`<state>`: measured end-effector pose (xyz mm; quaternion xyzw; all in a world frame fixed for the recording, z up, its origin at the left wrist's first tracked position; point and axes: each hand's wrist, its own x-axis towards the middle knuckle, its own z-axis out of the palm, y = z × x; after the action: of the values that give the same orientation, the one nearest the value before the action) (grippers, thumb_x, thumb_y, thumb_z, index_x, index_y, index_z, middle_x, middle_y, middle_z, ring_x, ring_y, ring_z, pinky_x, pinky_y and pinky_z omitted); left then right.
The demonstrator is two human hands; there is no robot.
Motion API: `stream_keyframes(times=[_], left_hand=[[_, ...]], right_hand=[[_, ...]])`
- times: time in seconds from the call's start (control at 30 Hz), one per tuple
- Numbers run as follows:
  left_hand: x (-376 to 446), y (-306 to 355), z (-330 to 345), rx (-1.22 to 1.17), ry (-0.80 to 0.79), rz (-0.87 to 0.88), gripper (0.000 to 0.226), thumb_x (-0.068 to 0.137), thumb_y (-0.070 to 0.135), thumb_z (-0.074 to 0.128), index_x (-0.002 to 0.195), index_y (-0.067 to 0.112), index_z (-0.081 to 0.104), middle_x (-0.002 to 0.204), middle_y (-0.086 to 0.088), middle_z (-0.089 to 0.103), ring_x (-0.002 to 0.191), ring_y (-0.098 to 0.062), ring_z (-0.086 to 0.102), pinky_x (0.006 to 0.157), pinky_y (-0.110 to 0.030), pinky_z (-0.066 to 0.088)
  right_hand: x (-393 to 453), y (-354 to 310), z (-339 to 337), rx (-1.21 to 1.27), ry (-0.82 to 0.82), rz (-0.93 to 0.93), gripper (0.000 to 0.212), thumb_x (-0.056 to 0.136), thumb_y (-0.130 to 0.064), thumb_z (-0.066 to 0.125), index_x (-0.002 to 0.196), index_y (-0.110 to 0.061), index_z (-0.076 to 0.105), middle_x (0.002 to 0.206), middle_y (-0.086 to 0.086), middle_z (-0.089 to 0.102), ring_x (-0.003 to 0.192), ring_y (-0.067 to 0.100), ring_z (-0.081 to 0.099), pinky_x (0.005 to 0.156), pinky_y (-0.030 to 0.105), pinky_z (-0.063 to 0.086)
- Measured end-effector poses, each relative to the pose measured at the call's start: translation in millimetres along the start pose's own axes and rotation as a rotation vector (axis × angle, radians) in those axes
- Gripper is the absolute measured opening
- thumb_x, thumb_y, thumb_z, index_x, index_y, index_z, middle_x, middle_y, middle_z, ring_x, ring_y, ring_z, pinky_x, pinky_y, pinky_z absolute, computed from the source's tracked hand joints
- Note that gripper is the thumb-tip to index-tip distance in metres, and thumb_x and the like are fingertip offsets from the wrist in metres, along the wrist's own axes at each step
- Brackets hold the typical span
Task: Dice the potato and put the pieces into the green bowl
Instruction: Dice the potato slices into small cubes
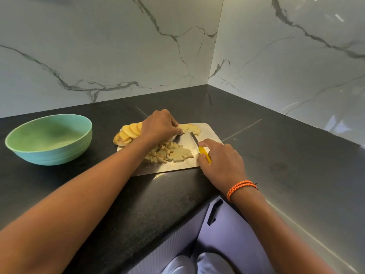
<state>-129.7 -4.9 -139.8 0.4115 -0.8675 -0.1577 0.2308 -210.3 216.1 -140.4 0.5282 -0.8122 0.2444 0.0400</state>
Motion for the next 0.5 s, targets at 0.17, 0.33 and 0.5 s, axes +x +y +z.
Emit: stream_keyframes(times=[0.17,0.33,0.5], left_hand=[[3.6,-3.9,-7.8,-0.037,-0.038,-0.003,0.018,0.090,0.041,0.082,0.099,0.025,0.085,0.097,0.014,0.079,0.076,-0.008,0.068,0.069,-0.033,0.061],[8.4,-16.6,-13.1,-0.082,-0.038,0.003,0.008,0.090,0.030,0.083,0.096,0.026,0.086,0.087,0.015,0.079,0.078,-0.006,0.069,0.076,-0.037,0.063],[9.5,-15.5,-10.4,-0.069,-0.021,0.015,0.008,0.089,0.032,0.083,0.096,0.028,0.086,0.087,0.016,0.078,0.079,-0.006,0.069,0.076,-0.036,0.063]], right_hand=[[23.8,-13.1,6.8,0.092,0.110,0.013,0.041,0.096,-0.029,0.051,0.136,-0.030,0.061,0.071,-0.006,0.054,0.072,0.018,0.054,0.065,0.034,0.046],[53.7,-21.3,25.4,0.068,0.041,-0.001,0.040,0.096,-0.032,0.052,0.135,-0.030,0.060,0.100,0.007,0.069,0.093,0.028,0.062,0.077,0.039,0.050],[60.2,-16.5,33.5,0.034,0.057,-0.027,0.040,0.097,-0.036,0.051,0.136,-0.031,0.060,0.108,0.007,0.070,0.096,0.027,0.063,0.083,0.040,0.054]])
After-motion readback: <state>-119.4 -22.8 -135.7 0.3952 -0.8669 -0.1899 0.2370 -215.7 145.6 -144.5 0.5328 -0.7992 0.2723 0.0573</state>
